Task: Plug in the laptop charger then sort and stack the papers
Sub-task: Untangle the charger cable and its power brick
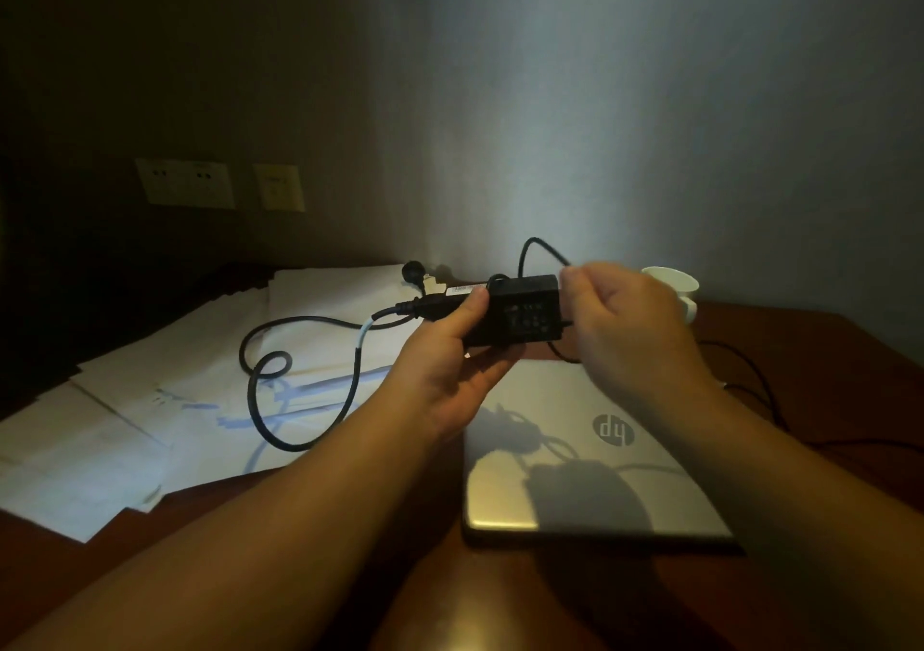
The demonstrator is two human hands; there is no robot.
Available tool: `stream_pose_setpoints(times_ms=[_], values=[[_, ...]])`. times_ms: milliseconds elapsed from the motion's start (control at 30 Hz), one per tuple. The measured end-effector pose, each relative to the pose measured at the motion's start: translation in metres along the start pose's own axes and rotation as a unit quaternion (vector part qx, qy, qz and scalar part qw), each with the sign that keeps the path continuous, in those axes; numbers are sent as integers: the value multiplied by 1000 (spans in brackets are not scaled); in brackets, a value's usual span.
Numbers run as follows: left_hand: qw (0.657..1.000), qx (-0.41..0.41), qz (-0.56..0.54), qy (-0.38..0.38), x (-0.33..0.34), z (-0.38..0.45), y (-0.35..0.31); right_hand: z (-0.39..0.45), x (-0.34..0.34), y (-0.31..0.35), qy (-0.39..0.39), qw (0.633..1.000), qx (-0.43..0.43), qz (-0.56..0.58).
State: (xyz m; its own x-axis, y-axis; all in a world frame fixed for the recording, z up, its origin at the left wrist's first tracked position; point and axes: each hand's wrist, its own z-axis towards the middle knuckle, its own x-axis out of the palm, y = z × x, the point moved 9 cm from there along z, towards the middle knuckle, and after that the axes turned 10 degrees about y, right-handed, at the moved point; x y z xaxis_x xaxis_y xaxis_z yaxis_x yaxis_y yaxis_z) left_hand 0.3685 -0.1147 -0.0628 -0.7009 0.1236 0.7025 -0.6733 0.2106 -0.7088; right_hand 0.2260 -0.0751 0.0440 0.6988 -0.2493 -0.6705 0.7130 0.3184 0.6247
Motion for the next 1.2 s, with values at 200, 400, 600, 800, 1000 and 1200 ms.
stream_pose_setpoints(times_ms=[200, 400, 600, 800, 1000, 1200], values=[[999, -7, 36, 3, -7, 1, 0, 25, -18, -29, -30, 999, 31, -21], [1000, 6, 4, -3, -5, 5, -8, 29, 5, -65, 87, 985, 85, -121], [998, 41, 29, -24, -6, 7, -17, 11, 45, -67, 217, 935, 48, -276], [999, 40, 13, -18, -3, 8, -13, -23, 82, -41, 339, 877, -56, -337], [997, 61, 46, -15, -2, 7, -14, -35, 73, 0, 297, 949, -60, -81], [996, 55, 73, -4, -1, 7, -14, -32, 55, 5, 213, 953, 69, 206]])
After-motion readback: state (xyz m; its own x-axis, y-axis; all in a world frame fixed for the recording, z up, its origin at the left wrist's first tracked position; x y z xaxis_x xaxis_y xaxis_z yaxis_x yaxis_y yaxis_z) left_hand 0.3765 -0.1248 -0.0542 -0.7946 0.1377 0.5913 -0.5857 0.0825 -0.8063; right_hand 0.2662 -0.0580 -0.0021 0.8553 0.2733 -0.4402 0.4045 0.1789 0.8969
